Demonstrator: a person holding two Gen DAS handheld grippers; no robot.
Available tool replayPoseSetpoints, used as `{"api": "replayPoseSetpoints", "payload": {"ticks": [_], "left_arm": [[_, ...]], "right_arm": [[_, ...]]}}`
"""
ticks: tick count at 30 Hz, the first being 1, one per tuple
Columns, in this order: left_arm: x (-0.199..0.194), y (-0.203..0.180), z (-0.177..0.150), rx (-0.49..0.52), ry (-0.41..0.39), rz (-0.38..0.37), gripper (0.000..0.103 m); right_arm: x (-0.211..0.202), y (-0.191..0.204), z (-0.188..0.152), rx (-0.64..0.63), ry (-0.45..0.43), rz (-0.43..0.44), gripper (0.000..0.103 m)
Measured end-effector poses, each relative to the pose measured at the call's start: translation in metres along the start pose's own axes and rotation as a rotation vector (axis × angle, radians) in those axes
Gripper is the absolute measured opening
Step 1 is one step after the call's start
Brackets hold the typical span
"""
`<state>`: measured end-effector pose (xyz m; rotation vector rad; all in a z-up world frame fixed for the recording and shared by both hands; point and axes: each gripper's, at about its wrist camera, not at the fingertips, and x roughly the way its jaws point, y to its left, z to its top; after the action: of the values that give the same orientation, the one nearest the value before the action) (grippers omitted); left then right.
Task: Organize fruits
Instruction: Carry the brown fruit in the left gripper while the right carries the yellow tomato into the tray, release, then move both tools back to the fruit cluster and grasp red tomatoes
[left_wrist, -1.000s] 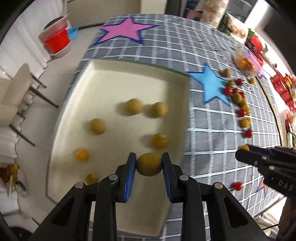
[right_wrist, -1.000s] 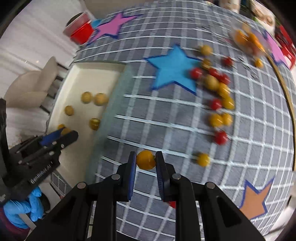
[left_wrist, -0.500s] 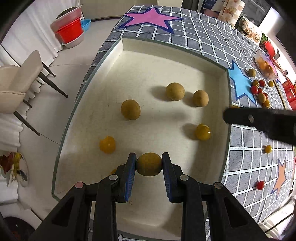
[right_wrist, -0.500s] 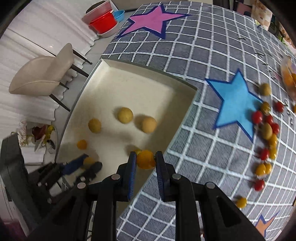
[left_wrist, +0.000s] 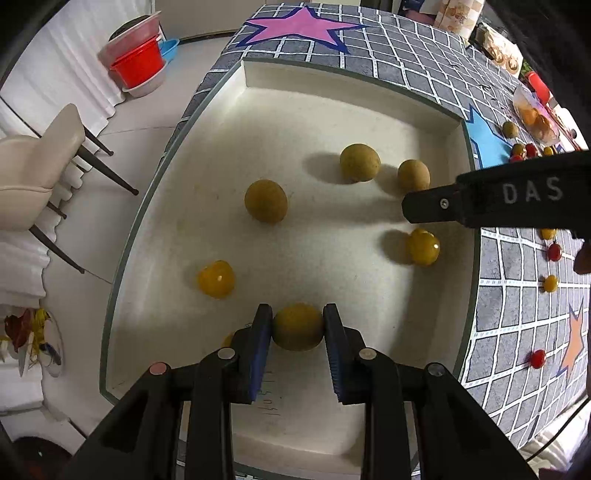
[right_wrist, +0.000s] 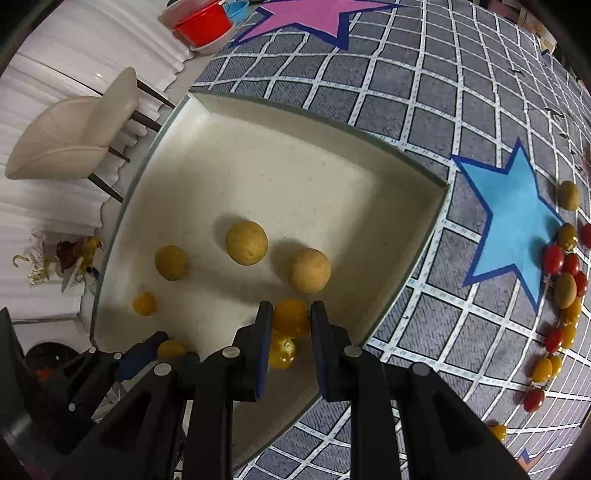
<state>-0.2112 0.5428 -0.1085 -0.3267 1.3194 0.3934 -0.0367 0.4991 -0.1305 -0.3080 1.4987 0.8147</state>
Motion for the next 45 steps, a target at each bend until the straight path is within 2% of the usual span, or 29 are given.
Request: {"api": "replayPoseSetpoints", "payload": {"ticks": [8, 10, 11, 12, 13, 14, 16, 20, 22, 23, 33, 37, 45], "left_arm": [[0.002, -0.006, -0.002, 0.029, -0.008, 0.024, 0.030], [0.002, -0.008, -0.002, 0.032, -0.007, 0.028, 0.031], [0.002, -0.009, -0.002, 0.031, -0.005, 0.026, 0.035], [0.001, -0.010, -0.002, 0.030, -0.003, 0.017, 0.042], [-0.001, -0.011, -0.002, 0.032, -0.016, 0.002, 0.061], [-0.004, -0.013, -0.002, 0.038, -0.031, 0.022, 0.076], [-0.007, -0.015, -0.002, 0.051, -0.050, 0.039, 0.077], [-0.006, -0.016, -0.001, 0.050, -0.022, 0.041, 0.077], [-0.006, -0.016, 0.000, 0.046, -0.016, 0.044, 0.077], [-0.007, -0.016, 0.000, 0.046, -0.013, 0.044, 0.077], [-0.014, -0.030, 0.003, 0.087, -0.006, 0.036, 0.077], [-0.019, -0.048, 0.006, 0.124, -0.010, 0.023, 0.077], [-0.030, -0.087, 0.015, 0.196, -0.030, -0.008, 0.077]], "right_arm": [[0.010, 0.003, 0.001, -0.019, 0.013, -0.022, 0.023], [0.008, 0.004, 0.001, -0.016, 0.016, -0.013, 0.027], [0.008, 0.005, 0.000, -0.015, 0.016, -0.008, 0.029], [0.008, 0.006, 0.001, -0.015, 0.017, -0.005, 0.036], [0.009, 0.008, 0.003, -0.017, 0.016, 0.000, 0.039], [0.008, 0.010, 0.004, -0.017, 0.014, 0.000, 0.041], [0.006, 0.011, 0.003, -0.021, 0.007, 0.002, 0.049], [-0.002, 0.013, 0.006, -0.022, -0.008, 0.024, 0.064], [-0.010, 0.015, 0.008, -0.021, -0.030, 0.038, 0.084], [-0.013, 0.015, 0.010, -0.019, -0.040, 0.037, 0.086], [-0.054, -0.017, -0.004, 0.063, -0.126, 0.038, 0.086], [-0.064, -0.041, -0.021, 0.098, -0.143, 0.017, 0.091], [-0.085, -0.088, -0.060, 0.217, -0.184, -0.058, 0.091]]}}
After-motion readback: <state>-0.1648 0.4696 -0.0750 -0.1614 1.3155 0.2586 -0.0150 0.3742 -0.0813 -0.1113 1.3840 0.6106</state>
